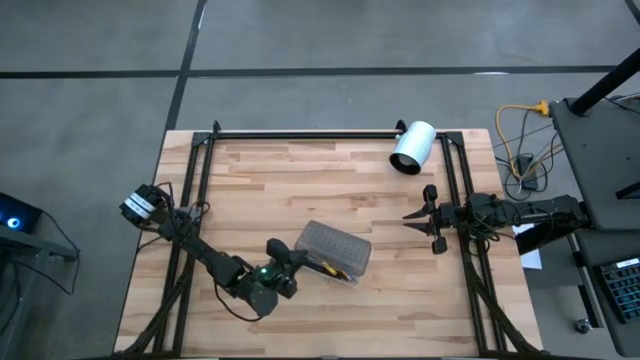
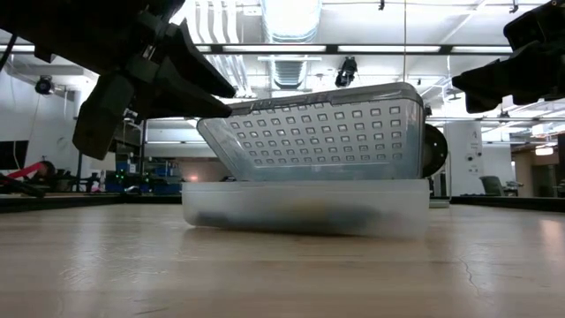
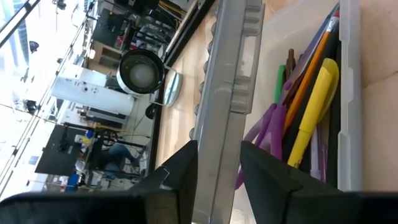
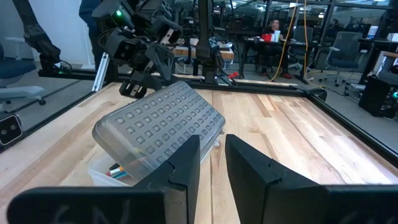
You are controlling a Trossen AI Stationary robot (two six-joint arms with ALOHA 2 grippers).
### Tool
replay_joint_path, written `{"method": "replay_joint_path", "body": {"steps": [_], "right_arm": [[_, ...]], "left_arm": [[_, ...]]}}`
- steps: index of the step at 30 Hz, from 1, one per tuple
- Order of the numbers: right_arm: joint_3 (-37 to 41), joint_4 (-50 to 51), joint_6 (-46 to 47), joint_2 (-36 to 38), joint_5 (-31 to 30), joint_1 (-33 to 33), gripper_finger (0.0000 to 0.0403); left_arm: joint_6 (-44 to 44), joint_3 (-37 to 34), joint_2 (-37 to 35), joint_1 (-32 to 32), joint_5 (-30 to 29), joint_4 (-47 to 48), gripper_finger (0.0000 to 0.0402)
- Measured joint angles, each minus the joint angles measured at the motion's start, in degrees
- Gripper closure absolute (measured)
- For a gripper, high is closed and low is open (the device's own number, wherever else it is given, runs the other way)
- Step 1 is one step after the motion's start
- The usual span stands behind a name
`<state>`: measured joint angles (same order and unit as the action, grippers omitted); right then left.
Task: Pick & place school supplies into a supply box
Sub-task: Close the white and black supply box
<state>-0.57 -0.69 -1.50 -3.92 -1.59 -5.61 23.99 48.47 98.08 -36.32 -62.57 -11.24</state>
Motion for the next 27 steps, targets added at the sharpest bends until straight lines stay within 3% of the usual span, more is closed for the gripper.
{"method": "replay_joint_path", "body": {"steps": [20,24,27], "right_arm": [[0.02,0.0,0.0,0.0,0.0,-0.01,0.0335],[0.02,0.0,0.0,0.0,0.0,0.0,0.0335],[0.02,0.0,0.0,0.01,-0.01,0.0,0.0335]], "left_arm": [[-19.13,-0.09,-2.21,-3.18,0.2,9.16,0.0296],[-20.74,-0.11,-2.64,-3.14,3.9,9.35,0.0296],[-21.29,-0.07,-2.67,-2.56,10.09,9.37,0.0296]]}}
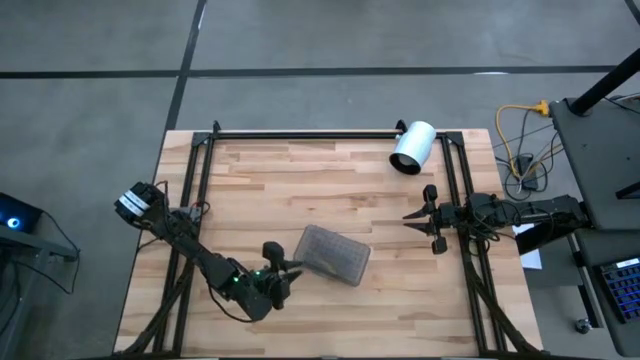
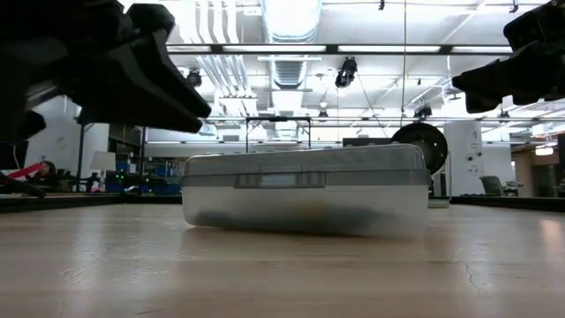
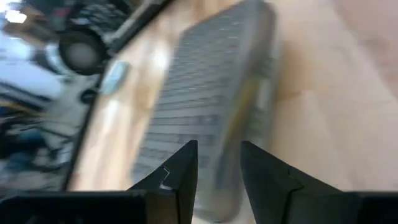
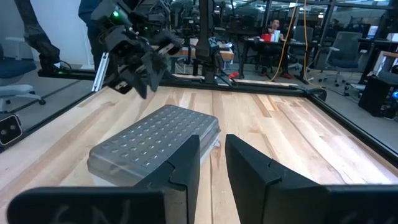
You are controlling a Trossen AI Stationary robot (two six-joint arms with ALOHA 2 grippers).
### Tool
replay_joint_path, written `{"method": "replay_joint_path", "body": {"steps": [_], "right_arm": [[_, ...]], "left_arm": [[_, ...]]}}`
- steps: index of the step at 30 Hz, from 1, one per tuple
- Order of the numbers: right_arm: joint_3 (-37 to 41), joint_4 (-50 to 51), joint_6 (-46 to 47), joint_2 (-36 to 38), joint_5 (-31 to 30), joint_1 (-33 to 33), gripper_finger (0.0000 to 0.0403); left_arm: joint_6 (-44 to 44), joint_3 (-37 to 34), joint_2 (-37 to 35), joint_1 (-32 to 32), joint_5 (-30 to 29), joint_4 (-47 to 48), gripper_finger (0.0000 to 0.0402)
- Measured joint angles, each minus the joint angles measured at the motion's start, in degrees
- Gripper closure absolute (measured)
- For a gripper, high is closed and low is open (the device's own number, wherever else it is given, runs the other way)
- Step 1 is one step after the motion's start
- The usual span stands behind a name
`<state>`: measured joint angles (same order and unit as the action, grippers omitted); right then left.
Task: Pick & place school supplies into a supply box
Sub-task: Close the white and black supply box
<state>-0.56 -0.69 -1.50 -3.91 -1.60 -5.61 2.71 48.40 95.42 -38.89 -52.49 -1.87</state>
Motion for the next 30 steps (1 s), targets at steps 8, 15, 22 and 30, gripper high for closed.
{"method": "replay_joint_path", "body": {"steps": [8,15,22,30], "right_arm": [[0.0,0.0,0.0,0.01,0.0,0.01,0.0335],[0.0,0.0,0.0,0.01,0.01,-0.02,0.0335],[0.0,0.0,0.0,0.01,0.01,0.0,0.0335],[0.0,0.0,0.0,-0.01,-0.01,0.01,0.0335]], "left_arm": [[3.01,0.89,-0.04,2.26,3.14,0.0,0.0296],[7.81,3.82,-0.18,3.57,3.49,-0.1,0.0297],[7.77,3.27,-0.2,5.39,3.39,-0.01,0.0297],[9.28,4.13,-0.2,6.74,3.32,-0.06,0.0297]]}}
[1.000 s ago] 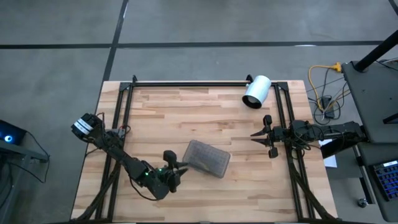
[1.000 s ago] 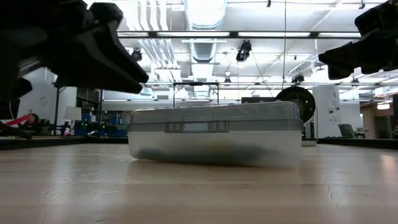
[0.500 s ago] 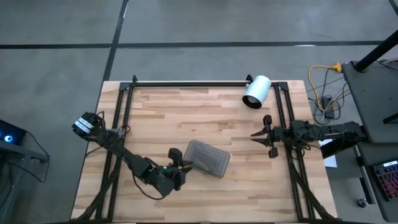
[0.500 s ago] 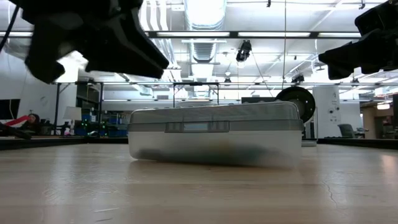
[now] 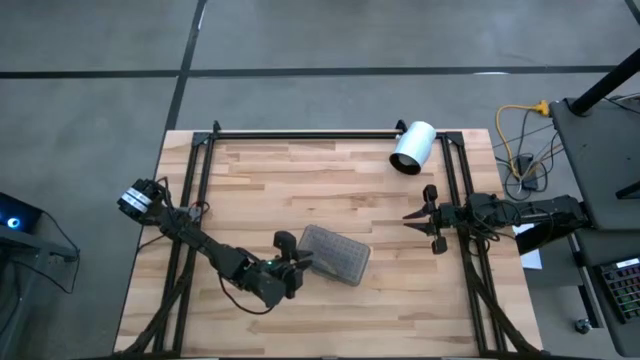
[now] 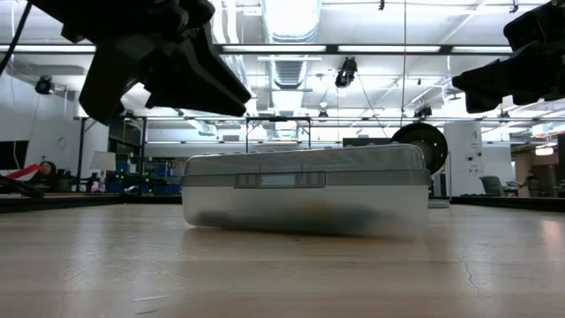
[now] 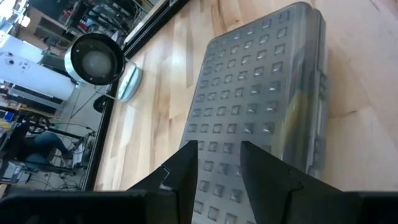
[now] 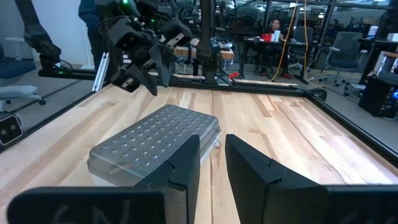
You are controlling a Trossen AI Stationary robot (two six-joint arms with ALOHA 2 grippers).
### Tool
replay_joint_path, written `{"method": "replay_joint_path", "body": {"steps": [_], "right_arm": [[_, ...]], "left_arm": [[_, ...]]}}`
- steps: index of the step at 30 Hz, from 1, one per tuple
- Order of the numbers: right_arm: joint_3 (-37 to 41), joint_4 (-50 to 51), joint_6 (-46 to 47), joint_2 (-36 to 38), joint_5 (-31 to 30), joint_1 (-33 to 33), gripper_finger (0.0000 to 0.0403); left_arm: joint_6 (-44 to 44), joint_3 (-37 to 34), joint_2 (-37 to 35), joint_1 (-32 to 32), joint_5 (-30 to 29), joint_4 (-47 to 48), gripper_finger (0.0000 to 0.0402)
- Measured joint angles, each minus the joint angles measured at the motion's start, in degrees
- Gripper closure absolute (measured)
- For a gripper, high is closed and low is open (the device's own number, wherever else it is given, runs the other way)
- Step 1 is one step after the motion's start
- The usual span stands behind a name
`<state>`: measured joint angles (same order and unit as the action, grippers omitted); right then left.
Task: Pick & place school supplies into a supply box
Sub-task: Close the white and black supply box
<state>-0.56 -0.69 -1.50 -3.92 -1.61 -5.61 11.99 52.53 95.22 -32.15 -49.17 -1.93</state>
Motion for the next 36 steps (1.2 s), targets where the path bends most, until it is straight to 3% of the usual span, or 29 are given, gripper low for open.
{"method": "replay_joint_path", "body": {"steps": [19,32,36], "right_arm": [[0.0,0.0,0.0,0.0,0.0,-0.01,0.0335],[0.0,0.0,0.0,0.0,0.02,0.0,0.0335],[0.0,0.0,0.0,0.0,0.0,-0.02,0.0335]], "left_arm": [[1.49,-0.07,-0.13,0.89,-0.19,1.29,0.0297],[2.44,-0.04,-0.13,5.48,-0.12,-0.43,0.0297],[2.55,-0.04,-0.15,5.98,2.29,-0.99,0.0297]]}}
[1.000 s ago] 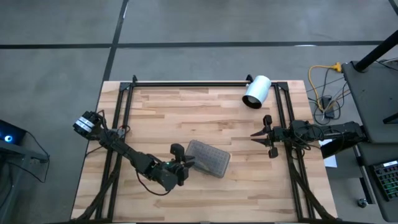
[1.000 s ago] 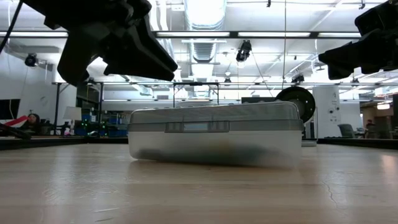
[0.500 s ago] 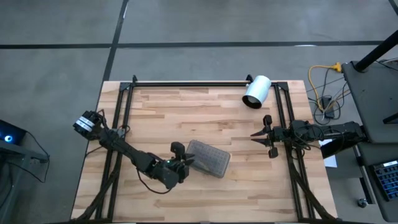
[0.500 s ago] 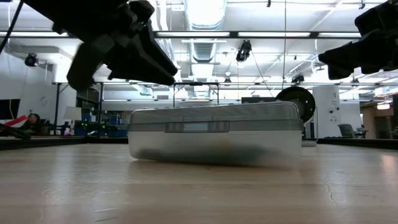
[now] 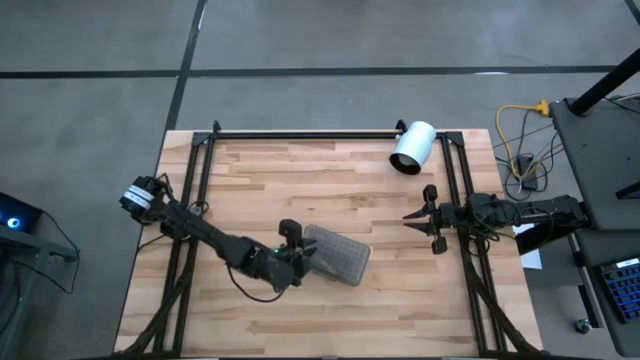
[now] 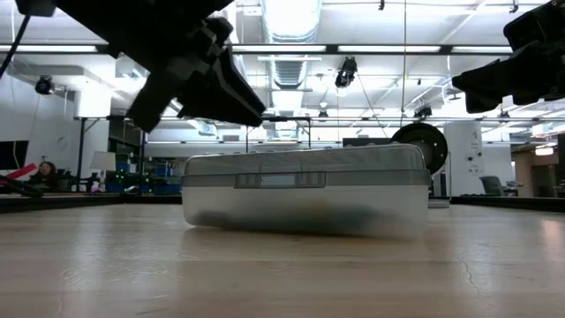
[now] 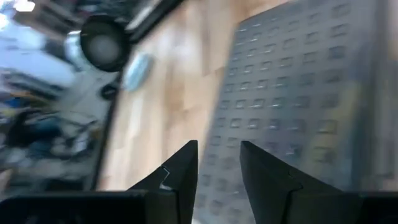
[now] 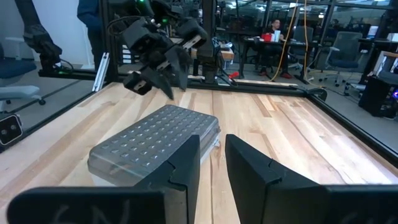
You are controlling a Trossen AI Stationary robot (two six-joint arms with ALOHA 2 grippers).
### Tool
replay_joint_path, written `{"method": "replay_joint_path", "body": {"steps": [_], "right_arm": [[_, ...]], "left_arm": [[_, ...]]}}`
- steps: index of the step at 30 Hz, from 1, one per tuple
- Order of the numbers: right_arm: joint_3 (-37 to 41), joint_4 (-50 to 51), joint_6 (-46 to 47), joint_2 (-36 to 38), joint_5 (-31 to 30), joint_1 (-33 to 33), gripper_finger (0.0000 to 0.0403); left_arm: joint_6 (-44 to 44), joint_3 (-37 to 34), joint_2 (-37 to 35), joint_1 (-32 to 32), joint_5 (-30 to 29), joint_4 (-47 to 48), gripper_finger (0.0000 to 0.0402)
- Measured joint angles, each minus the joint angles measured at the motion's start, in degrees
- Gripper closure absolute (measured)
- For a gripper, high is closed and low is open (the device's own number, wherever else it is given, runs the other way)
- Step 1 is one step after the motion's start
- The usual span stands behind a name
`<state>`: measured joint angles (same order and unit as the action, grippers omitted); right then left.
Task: Pick & place school supplies into a supply box
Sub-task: Close the white and black supply box
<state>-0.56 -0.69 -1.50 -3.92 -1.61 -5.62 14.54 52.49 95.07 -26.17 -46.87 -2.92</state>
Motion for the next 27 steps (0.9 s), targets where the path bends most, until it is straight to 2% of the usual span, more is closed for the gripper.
{"method": "replay_joint_path", "body": {"steps": [4,6,27], "right_arm": [[0.0,0.0,0.0,0.02,0.0,-0.01,0.0335],[0.0,0.0,0.0,0.0,0.0,-0.01,0.0335],[0.0,0.0,0.0,0.0,0.0,0.0,0.0335]], "left_arm": [[-0.23,-0.02,0.31,0.47,11.12,-0.45,0.0297],[-0.19,-0.02,0.62,0.5,13.34,-1.33,0.0297],[-1.79,-1.47,1.4,2.22,13.75,-2.47,0.0297]]}}
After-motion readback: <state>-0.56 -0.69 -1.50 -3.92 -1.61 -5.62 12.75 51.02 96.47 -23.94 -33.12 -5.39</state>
